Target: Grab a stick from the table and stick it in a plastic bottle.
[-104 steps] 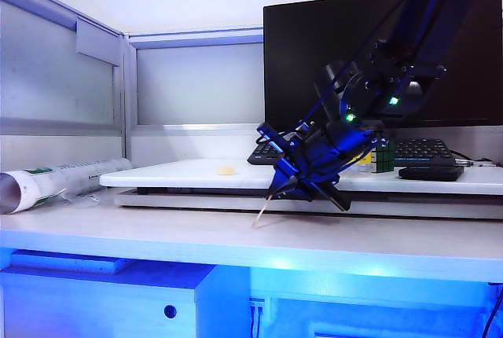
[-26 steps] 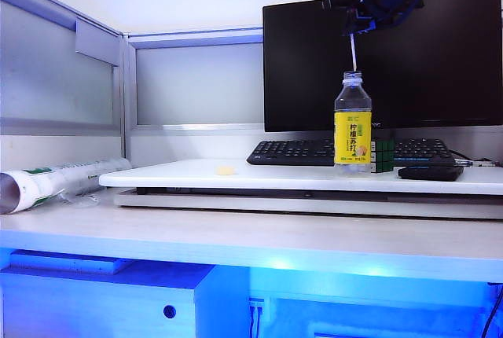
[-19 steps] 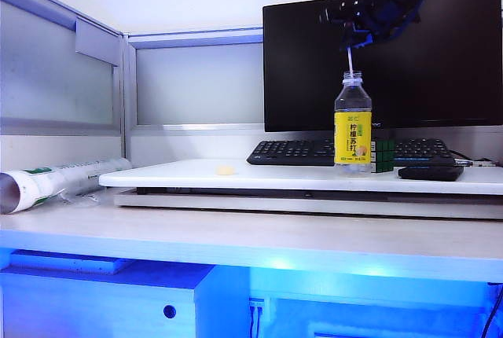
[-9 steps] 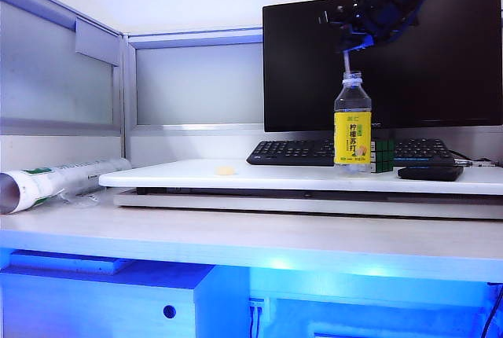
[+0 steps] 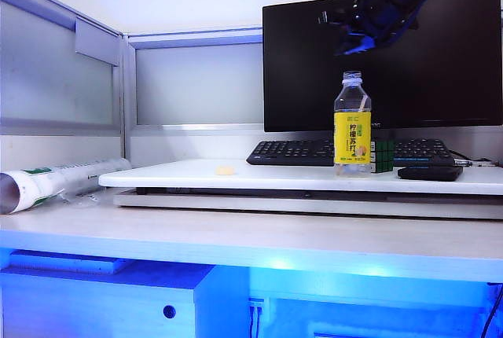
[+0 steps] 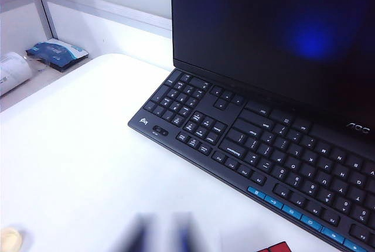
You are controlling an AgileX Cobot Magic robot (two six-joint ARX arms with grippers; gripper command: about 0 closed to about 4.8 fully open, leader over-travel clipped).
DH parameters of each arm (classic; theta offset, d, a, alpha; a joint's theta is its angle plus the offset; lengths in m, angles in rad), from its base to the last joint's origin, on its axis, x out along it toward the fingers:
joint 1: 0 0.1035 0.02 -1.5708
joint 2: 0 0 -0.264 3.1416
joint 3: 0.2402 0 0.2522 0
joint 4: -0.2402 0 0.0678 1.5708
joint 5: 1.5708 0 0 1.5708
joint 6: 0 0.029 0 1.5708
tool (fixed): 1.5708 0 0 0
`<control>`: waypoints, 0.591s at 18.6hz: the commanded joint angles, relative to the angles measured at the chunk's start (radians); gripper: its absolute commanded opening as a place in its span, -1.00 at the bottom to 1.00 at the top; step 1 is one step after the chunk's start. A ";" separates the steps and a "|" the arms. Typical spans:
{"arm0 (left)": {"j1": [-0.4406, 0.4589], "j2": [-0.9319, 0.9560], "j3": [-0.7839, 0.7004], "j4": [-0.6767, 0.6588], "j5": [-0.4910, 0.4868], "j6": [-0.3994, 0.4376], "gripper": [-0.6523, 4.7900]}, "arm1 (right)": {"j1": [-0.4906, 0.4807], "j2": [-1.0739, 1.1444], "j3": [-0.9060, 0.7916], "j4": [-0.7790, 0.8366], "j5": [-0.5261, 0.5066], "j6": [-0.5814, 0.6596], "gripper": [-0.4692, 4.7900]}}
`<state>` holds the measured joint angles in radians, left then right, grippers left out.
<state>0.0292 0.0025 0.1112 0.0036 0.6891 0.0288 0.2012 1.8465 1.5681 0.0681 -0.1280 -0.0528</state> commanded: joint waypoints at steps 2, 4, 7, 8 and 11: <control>0.001 0.001 0.003 0.008 -0.017 -0.003 0.79 | 0.000 -0.052 0.005 0.027 0.057 0.000 -0.84; 0.001 0.001 0.003 0.008 -0.023 -0.002 0.79 | -0.005 -0.093 0.005 0.045 0.067 0.000 -0.84; 0.001 0.001 0.003 0.009 -0.044 -0.003 0.79 | -0.011 -0.145 0.004 0.017 0.067 0.000 -0.84; 0.001 0.001 0.003 0.009 -0.053 -0.003 0.79 | -0.013 -0.158 0.004 0.005 0.067 0.000 -0.84; 0.001 0.001 0.003 0.010 -0.177 -0.003 0.78 | -0.014 -0.238 -0.028 -0.063 0.066 0.000 -0.84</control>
<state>0.0296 0.0025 0.1112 0.0029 0.5526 0.0284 0.1883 1.6318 1.5570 0.0097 -0.0643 -0.0532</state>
